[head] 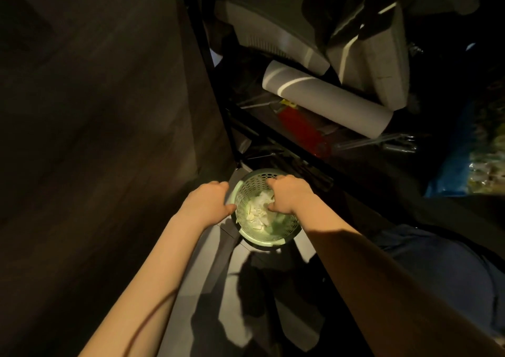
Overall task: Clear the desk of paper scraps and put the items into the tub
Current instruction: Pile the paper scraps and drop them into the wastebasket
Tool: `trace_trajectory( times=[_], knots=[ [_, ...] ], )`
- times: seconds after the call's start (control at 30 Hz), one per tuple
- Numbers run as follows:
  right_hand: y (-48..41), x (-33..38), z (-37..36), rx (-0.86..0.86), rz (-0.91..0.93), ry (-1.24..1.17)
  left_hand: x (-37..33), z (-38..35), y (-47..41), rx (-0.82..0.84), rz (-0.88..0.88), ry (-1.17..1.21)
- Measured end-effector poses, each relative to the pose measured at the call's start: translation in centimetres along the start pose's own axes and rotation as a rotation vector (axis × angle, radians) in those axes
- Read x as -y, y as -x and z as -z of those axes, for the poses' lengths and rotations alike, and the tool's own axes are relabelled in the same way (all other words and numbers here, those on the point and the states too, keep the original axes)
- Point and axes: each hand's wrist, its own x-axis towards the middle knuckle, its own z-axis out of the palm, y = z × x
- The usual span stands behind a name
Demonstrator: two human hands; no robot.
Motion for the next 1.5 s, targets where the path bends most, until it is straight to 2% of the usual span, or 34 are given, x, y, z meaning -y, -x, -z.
trace_trajectory(
  times=[0.33,0.77,1.2,1.5],
  knots=[
    [3.1,-0.9,1.9,-0.062,0.020,-0.113,-1.9,1.6,1.4,-0.029,-0.029,-0.013],
    [16.3,-1.7,9.0,-0.304,0.056,-0.225,-5.6,7.6,9.8,-0.167,-0.078,-0.005],
    [32.7,-2.5,17.2,-0.629,0.043,-0.176,-12.5,17.5,20.2,-0.486,-0.271,-0.133],
    [41.7,-7.1,21.7,-0.844,-0.086,-0.244,-21.0,24.2,24.4,-0.674,-0.421,-0.197]
  ],
)
